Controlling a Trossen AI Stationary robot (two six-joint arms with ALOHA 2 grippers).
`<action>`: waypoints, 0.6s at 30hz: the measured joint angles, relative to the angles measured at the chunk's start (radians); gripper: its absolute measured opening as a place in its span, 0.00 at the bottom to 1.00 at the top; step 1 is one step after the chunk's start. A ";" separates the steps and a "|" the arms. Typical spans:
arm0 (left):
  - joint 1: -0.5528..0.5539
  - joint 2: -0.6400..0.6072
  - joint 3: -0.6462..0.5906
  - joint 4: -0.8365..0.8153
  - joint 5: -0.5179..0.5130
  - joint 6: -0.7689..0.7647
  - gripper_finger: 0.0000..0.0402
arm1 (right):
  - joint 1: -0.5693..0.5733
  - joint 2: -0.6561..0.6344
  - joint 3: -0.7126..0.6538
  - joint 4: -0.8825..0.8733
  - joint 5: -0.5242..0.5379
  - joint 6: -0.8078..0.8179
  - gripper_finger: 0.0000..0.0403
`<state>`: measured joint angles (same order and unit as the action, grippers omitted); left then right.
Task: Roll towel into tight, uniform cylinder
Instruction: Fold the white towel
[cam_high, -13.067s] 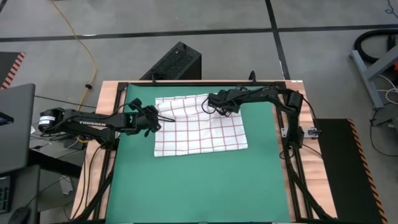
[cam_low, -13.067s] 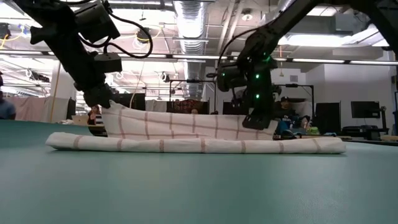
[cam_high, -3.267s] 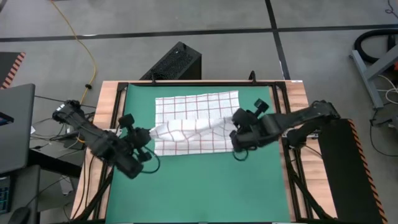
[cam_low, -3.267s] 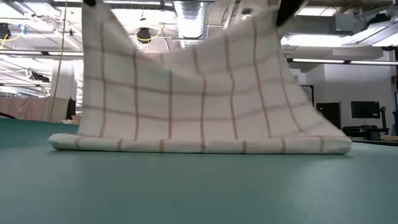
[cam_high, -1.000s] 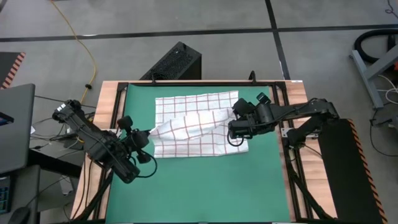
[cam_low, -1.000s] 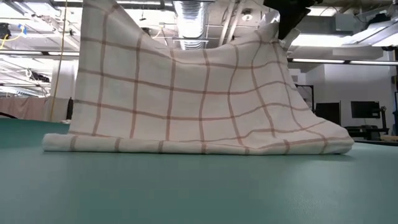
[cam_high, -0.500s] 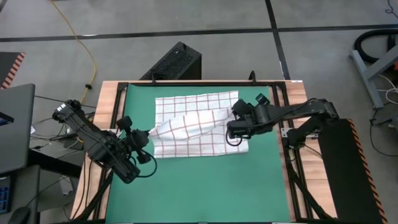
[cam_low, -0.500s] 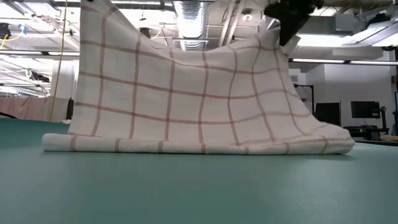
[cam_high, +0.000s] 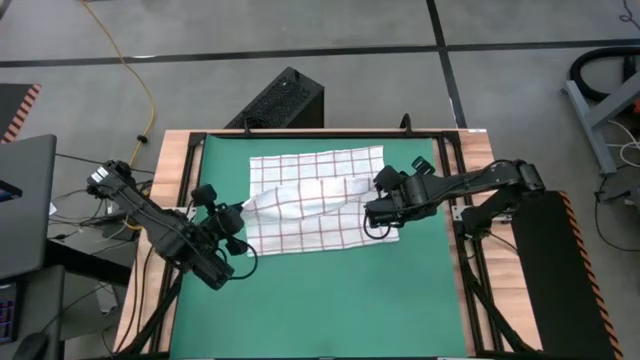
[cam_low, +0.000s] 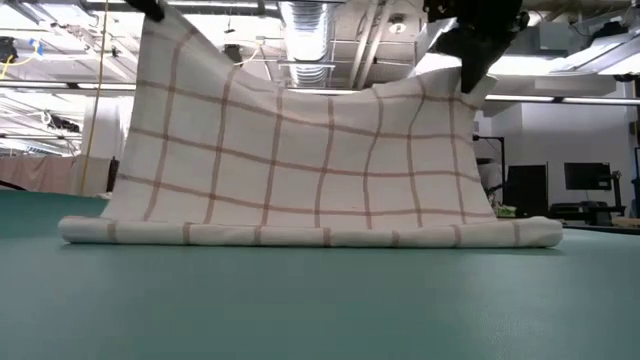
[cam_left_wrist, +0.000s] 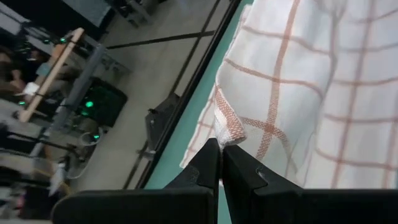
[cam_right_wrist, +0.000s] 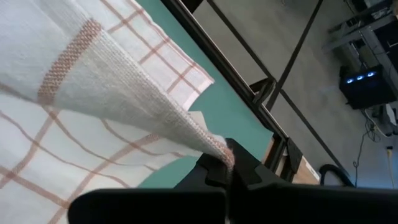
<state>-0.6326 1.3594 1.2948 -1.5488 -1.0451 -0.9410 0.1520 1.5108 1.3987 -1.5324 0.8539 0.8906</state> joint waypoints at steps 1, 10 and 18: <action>0.009 0.000 -0.018 0.001 0.000 -0.008 0.00 | 0.000 0.000 0.000 0.000 0.000 0.000 0.02; 0.070 0.000 -0.109 0.022 0.012 -0.014 0.00 | -0.026 0.000 -0.026 0.079 0.027 -0.015 0.02; 0.087 0.000 -0.151 0.085 -0.033 0.023 0.00 | -0.061 0.000 -0.100 0.114 0.035 -0.035 0.02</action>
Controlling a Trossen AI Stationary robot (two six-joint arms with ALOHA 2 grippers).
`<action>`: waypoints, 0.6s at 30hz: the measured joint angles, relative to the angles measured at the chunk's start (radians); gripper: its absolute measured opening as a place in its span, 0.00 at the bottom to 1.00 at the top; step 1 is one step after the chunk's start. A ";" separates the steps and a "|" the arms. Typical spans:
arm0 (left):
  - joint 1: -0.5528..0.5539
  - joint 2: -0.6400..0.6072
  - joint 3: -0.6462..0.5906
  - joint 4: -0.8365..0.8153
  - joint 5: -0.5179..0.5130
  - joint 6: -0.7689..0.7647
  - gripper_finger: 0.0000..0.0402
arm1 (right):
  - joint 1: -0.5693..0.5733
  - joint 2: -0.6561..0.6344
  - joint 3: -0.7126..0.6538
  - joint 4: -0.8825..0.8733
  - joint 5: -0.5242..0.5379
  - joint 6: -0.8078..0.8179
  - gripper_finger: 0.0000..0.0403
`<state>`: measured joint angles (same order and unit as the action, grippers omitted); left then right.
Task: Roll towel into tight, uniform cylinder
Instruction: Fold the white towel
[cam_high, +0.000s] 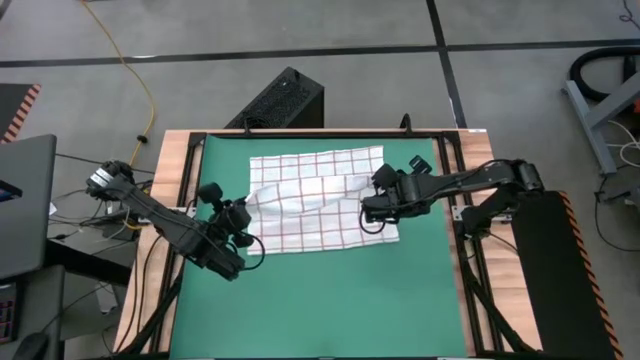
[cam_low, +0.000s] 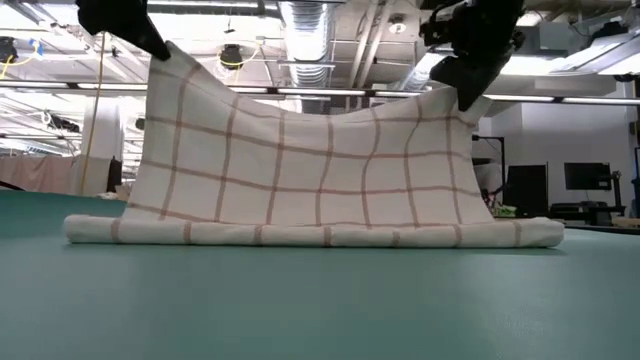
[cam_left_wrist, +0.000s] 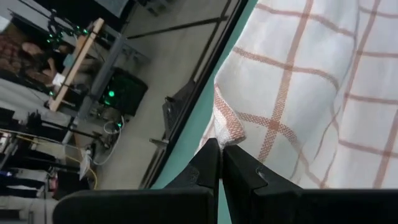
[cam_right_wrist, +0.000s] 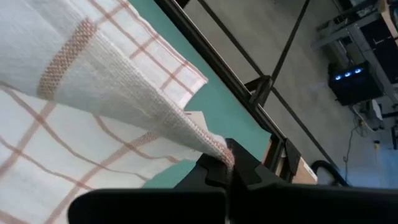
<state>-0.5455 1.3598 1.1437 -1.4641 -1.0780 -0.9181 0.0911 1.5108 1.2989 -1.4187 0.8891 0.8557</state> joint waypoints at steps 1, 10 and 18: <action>0.004 0.000 -0.007 0.005 -0.004 0.004 0.00 | -0.003 0.000 -0.001 0.000 0.000 0.000 0.02; 0.013 0.000 -0.118 0.043 -0.045 -0.027 0.00 | -0.034 0.000 -0.001 0.087 0.001 -0.091 0.02; 0.033 0.000 -0.198 0.037 -0.099 -0.037 0.00 | -0.088 0.000 -0.001 0.129 0.002 -0.123 0.02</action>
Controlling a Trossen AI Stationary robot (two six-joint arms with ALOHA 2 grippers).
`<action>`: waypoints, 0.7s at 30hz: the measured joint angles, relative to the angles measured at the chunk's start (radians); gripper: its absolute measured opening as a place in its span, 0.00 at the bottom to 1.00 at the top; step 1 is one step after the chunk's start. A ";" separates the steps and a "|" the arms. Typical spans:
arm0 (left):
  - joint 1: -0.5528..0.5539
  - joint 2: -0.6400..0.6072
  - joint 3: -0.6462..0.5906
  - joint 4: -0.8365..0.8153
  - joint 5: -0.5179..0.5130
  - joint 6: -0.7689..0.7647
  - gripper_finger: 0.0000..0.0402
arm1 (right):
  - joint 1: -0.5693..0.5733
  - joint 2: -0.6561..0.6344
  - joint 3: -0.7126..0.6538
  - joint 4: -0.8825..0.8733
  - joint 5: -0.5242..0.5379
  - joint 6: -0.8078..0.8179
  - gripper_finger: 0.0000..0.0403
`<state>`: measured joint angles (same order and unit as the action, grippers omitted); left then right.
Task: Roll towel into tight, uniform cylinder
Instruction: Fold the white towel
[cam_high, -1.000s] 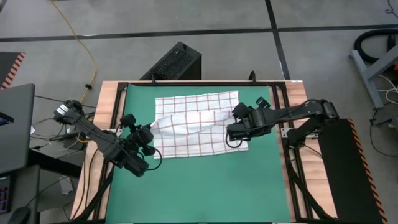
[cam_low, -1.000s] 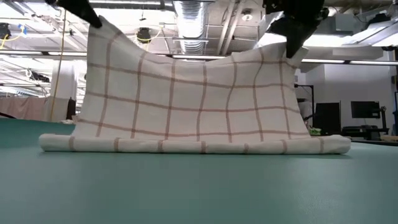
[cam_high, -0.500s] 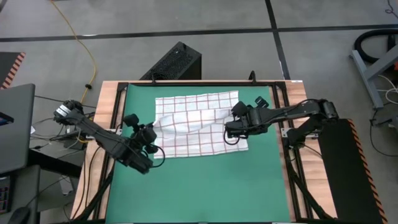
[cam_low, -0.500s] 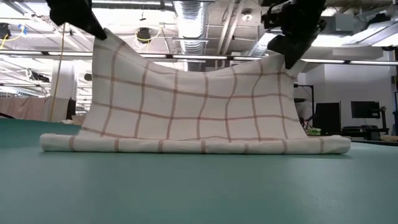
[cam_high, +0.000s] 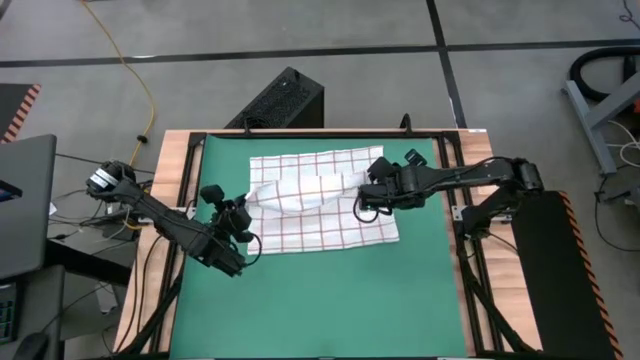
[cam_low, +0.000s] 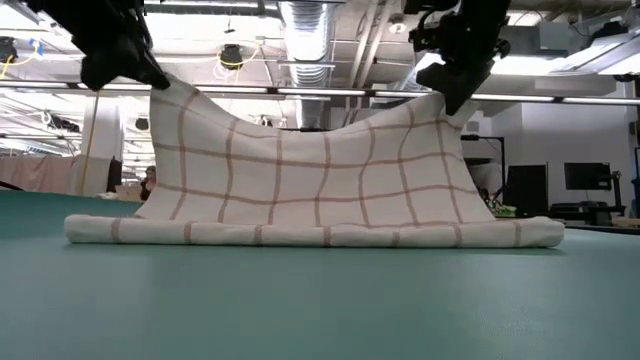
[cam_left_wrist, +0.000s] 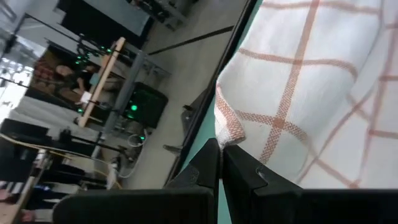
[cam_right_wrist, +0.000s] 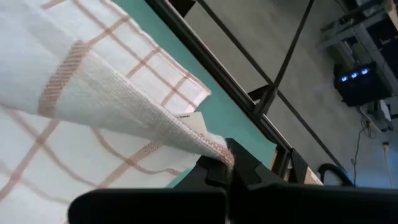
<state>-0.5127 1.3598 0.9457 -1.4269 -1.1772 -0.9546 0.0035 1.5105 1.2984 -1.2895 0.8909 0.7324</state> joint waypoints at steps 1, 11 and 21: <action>0.010 0.000 -0.008 0.000 -0.006 0.000 0.00 | -0.010 0.000 0.000 0.004 0.001 0.000 0.02; 0.104 0.000 -0.112 0.005 -0.043 -0.051 0.00 | -0.108 0.000 0.000 0.163 0.000 -0.161 0.02; 0.199 0.000 -0.116 0.060 -0.094 -0.023 0.00 | -0.179 0.000 -0.017 0.175 -0.016 -0.170 0.02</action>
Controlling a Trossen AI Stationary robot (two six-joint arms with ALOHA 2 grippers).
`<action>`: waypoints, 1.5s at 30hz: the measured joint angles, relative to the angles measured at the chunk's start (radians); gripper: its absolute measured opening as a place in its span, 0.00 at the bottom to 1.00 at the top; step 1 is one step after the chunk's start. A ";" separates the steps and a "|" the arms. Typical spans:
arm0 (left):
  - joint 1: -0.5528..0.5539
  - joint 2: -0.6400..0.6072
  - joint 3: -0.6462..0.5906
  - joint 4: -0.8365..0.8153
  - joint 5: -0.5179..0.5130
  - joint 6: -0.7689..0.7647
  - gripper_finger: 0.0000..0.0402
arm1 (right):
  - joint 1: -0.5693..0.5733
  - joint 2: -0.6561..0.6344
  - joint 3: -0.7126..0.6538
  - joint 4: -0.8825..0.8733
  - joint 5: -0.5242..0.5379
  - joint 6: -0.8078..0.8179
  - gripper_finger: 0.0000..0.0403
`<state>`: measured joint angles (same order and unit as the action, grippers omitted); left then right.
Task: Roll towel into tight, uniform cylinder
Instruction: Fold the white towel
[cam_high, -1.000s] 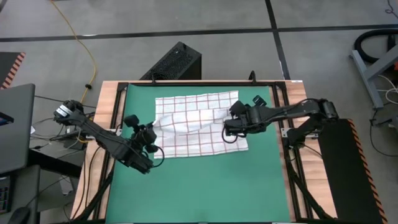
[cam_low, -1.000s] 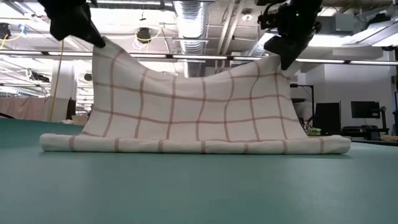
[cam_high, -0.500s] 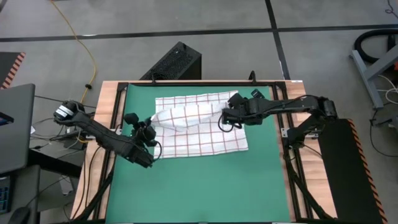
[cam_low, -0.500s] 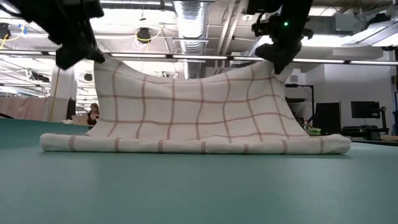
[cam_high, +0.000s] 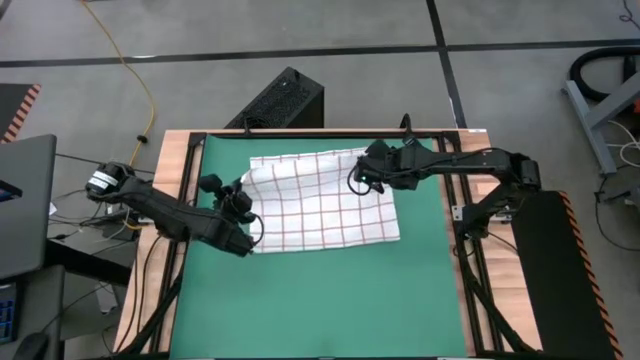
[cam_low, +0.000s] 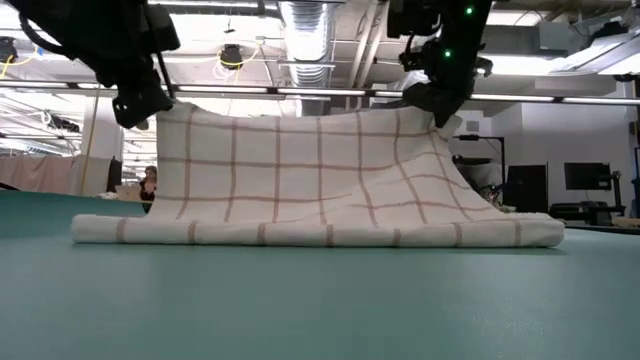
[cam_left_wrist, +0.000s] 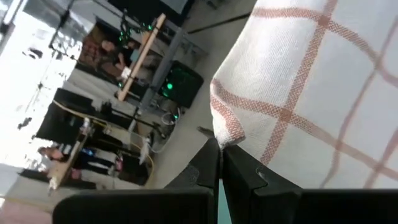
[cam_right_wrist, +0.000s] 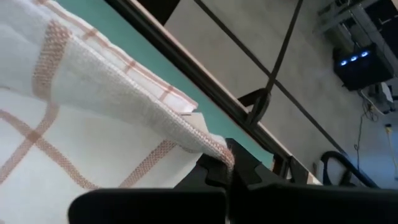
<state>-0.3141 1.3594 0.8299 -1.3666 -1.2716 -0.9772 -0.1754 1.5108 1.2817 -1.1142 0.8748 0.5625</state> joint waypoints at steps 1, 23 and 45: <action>0.012 0.000 0.000 0.027 0.002 0.016 0.00 | -0.005 0.000 -0.003 0.009 -0.011 -0.011 0.02; 0.201 0.000 0.000 0.347 0.043 0.286 0.00 | -0.063 0.000 -0.076 0.163 -0.042 -0.109 0.02; 0.298 -0.227 -0.296 1.016 0.238 0.800 0.00 | -0.102 0.000 -0.076 0.237 -0.073 -0.205 0.02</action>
<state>-0.0160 1.1322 0.5335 -0.3508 -1.0331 -0.1769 -0.2777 1.5108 1.2060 -0.8768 0.8022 0.3573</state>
